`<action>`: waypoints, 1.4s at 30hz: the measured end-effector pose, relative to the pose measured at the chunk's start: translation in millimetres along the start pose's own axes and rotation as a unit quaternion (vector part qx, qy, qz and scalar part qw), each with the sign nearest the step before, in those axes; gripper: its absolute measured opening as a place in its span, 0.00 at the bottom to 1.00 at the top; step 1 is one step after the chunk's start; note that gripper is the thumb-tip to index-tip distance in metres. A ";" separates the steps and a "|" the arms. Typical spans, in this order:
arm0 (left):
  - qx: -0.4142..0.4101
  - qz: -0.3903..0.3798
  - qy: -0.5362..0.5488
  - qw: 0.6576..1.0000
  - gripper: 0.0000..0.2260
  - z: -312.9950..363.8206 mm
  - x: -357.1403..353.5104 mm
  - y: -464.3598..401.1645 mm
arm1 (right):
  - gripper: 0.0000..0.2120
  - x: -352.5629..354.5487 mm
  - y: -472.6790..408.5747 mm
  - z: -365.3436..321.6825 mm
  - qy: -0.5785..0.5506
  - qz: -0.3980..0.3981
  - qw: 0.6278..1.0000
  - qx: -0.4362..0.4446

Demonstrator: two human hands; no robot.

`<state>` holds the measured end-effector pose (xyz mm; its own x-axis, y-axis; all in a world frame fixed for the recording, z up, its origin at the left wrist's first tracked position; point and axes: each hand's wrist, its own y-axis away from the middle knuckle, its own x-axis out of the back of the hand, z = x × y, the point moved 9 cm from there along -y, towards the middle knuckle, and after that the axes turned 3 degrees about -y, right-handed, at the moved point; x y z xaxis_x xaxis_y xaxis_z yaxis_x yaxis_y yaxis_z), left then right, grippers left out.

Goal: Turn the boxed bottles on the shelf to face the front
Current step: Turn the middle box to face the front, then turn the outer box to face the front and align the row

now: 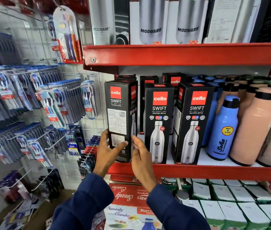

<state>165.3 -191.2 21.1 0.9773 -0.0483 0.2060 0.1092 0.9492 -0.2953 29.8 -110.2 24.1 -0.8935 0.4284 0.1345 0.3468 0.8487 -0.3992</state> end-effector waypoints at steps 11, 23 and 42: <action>-0.062 0.008 0.059 0.996 0.29 17.1 35.4 -11.9 | 0.18 13.0 4.7 -28.4 0.040 0.122 0.988 0.081; 0.007 -0.140 0.095 0.986 0.24 -17.0 -1.1 -30.8 | 0.20 -5.3 -10.1 6.1 0.103 0.117 0.988 0.019; -0.076 0.034 -0.188 0.979 0.14 -28.0 6.7 17.2 | 0.24 -6.7 3.0 39.4 0.263 0.016 0.964 -0.036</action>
<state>178.8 -183.9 -8.7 0.8504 0.1587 0.5016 0.0991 0.8880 -0.4491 25.6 -122.8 -13.7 -0.6200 0.5365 0.5725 0.4078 0.8437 -0.3490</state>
